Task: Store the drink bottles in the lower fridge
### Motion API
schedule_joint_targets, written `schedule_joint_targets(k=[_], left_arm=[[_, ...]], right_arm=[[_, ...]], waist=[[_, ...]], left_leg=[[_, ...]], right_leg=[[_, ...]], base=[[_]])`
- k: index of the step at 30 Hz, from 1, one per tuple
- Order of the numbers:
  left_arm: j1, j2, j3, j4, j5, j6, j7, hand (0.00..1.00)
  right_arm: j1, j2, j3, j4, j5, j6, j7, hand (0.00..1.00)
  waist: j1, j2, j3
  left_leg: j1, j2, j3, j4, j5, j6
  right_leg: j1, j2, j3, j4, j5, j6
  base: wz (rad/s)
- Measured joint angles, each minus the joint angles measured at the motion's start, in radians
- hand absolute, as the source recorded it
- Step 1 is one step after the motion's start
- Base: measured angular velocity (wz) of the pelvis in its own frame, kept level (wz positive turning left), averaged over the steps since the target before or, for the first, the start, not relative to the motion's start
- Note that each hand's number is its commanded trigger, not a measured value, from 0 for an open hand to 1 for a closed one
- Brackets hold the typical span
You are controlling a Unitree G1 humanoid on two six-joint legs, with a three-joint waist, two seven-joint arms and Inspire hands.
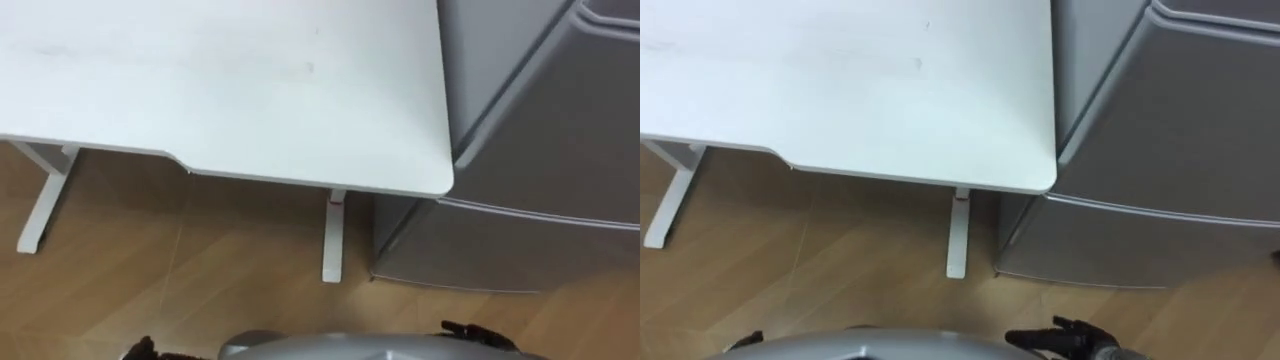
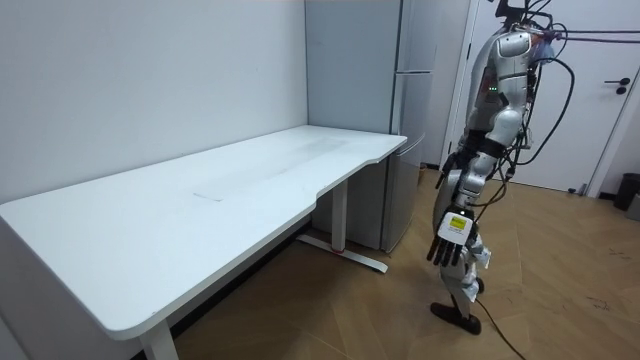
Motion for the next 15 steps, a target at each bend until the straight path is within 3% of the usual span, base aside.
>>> schedule_joint_targets(k=[6,15], left_arm=[[0.016,-0.005,0.001,0.023,0.099,0.016,-0.009,0.00],[-0.009,-0.006,0.004,0.023,0.233,0.022,-0.045,0.00]], right_arm=[[0.003,-0.001,-0.019,0.008,-0.003,-0.001,-0.035,0.00],[-0.006,-0.003,-0.019,0.031,-0.003,0.001,-0.037,0.00]], waist=[[-0.015,0.002,-0.0001],[-0.017,-0.003,-0.0001]], left_leg=[[0.005,0.002,-0.020,-0.008,0.002,-0.008],[0.005,0.003,-0.024,-0.007,0.008,-0.018]], right_leg=[[0.008,0.003,-0.001,0.000,-0.010,-0.002],[0.019,0.004,-0.030,-0.014,-0.010,-0.002]], base=[[0.07],[0.02]])
